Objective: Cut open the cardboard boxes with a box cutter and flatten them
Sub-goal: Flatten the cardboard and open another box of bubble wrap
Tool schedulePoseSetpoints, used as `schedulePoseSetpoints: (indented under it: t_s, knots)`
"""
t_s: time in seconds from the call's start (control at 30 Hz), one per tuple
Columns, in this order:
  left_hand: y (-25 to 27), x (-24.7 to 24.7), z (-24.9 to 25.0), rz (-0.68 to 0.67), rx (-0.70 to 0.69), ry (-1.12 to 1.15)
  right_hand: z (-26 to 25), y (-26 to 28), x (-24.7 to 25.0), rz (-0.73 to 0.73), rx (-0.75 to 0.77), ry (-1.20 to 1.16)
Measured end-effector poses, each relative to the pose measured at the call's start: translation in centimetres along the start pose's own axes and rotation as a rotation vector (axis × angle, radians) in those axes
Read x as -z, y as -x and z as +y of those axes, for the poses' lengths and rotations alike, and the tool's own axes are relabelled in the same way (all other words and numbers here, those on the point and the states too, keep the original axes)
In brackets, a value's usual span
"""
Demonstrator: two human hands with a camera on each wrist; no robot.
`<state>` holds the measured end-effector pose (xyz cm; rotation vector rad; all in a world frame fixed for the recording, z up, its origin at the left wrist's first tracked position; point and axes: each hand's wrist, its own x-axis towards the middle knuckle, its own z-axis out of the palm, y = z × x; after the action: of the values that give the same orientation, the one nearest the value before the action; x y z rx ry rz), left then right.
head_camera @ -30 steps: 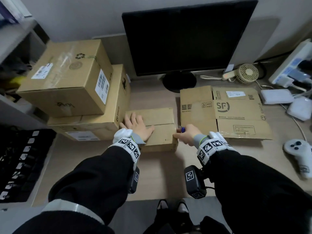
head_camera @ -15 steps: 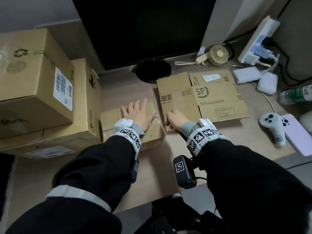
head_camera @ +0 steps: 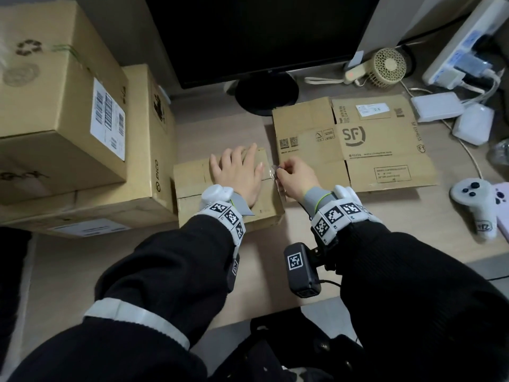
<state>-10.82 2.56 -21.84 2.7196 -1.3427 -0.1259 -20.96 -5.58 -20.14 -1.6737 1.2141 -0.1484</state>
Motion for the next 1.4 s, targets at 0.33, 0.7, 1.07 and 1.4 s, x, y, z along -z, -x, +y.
schedulePoseSetpoints:
  t_s: [0.33, 0.7, 1.07, 1.4]
  knots:
    - [0.0, -0.2, -0.2, 0.005, -0.007, -0.005, 0.3, 0.0, 0.4, 0.014, 0.026, 0.026]
    - [0.0, -0.2, -0.2, 0.027, 0.000, 0.028, 0.4, -0.1, 0.3, 0.042, 0.057, 0.001]
    - [0.1, -0.2, -0.2, 0.040, 0.004, 0.053, 0.5, 0.1, 1.1, -0.043, 0.041, -0.033]
    - [0.2, -0.2, -0.1, 0.024, 0.008, 0.036, 0.4, 0.7, 1.6, -0.073, 0.031, 0.003]
